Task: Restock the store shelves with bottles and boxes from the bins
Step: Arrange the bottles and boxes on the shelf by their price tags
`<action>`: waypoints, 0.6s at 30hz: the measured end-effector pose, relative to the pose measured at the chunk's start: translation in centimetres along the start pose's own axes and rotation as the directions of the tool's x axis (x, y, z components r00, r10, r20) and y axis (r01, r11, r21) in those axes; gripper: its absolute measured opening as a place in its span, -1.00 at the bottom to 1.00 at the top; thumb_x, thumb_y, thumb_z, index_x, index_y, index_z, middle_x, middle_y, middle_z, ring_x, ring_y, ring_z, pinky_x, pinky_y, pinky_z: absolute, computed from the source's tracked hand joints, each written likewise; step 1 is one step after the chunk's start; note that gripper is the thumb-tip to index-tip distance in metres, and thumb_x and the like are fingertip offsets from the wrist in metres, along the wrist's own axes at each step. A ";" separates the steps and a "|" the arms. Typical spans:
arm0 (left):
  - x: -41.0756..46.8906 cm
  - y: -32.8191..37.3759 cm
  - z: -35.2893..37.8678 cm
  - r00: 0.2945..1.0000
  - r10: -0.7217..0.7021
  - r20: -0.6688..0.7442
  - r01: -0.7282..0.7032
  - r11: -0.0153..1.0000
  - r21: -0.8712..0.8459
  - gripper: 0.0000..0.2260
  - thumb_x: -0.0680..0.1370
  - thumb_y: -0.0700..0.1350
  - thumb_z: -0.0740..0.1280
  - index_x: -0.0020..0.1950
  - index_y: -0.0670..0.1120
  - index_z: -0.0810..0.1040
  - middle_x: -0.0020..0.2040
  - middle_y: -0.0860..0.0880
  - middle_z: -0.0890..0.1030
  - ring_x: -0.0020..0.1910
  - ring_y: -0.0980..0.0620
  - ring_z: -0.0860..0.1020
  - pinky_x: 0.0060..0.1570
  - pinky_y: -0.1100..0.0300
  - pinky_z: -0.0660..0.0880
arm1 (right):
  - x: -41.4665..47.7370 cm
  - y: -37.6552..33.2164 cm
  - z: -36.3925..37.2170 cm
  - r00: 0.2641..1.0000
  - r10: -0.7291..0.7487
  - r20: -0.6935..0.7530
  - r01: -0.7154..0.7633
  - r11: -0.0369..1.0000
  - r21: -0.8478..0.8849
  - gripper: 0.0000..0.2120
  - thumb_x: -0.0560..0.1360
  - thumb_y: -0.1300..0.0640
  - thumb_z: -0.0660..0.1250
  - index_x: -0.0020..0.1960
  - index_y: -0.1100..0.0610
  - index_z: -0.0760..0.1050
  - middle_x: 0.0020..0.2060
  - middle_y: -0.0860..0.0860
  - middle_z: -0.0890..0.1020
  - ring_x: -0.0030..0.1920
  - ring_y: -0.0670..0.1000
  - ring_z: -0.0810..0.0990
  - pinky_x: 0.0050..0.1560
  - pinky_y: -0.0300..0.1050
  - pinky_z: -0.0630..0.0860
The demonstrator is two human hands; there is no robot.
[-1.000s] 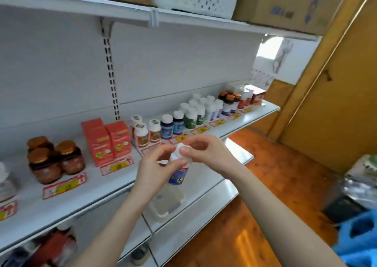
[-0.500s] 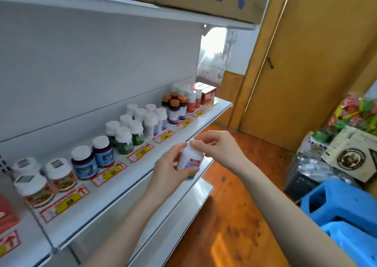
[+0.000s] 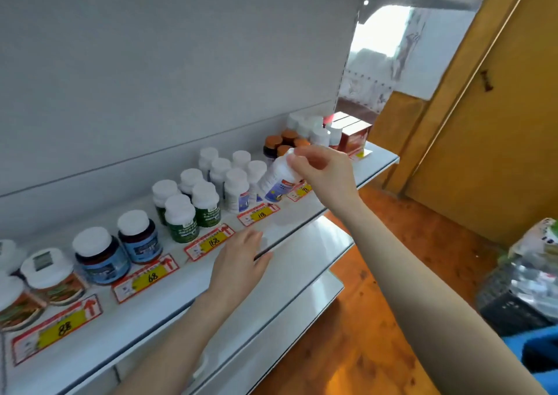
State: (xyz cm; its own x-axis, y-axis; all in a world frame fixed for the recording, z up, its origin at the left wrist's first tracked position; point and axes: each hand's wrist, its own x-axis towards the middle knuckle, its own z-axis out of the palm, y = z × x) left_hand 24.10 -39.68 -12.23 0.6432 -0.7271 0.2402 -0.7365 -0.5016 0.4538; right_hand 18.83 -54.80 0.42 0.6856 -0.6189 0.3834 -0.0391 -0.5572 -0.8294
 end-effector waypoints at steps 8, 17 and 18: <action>1.1 0.8 1.3 0.986 -0.168 0.004 0.165 0.975 0.146 -0.75 0.35 0.12 0.29 -0.35 -0.04 0.55 -0.31 0.06 0.57 -0.31 0.05 0.54 -0.32 0.33 0.37 | 9.4 0.6 4.4 0.983 -0.077 0.165 0.048 0.983 0.177 -0.78 0.47 0.08 0.37 0.07 0.14 0.59 -0.15 -0.01 0.61 -0.16 -0.07 0.55 -0.18 -0.37 0.44; 1.4 2.3 2.0 0.917 -0.400 -0.005 0.399 0.914 0.074 -0.66 0.52 0.10 0.23 0.07 -0.12 0.59 0.25 -0.01 0.49 0.26 0.04 0.40 0.17 0.25 0.35 | 16.6 2.8 10.7 0.898 -0.203 0.391 0.173 0.979 0.110 -0.73 0.48 0.16 0.35 0.15 0.23 0.54 0.11 0.13 0.61 0.09 0.07 0.55 -0.12 -0.31 0.32; 1.4 2.3 2.1 0.911 -0.412 -0.004 0.411 0.909 0.075 -0.70 0.53 0.06 0.25 0.11 -0.12 0.57 0.30 0.00 0.45 0.31 0.06 0.35 0.21 0.27 0.30 | 16.8 3.1 11.3 0.884 -0.204 0.422 0.185 0.979 0.085 -0.72 0.48 0.16 0.34 0.16 0.24 0.54 0.13 0.12 0.60 0.13 0.09 0.54 -0.08 -0.29 0.32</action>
State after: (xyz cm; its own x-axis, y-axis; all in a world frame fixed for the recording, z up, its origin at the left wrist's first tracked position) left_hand 22.90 -42.84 -12.63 0.8904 -0.4539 0.0357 -0.4206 -0.7898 0.4464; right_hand 38.47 -60.61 -0.29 0.9203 -0.2000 0.3363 0.1502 -0.6131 -0.7756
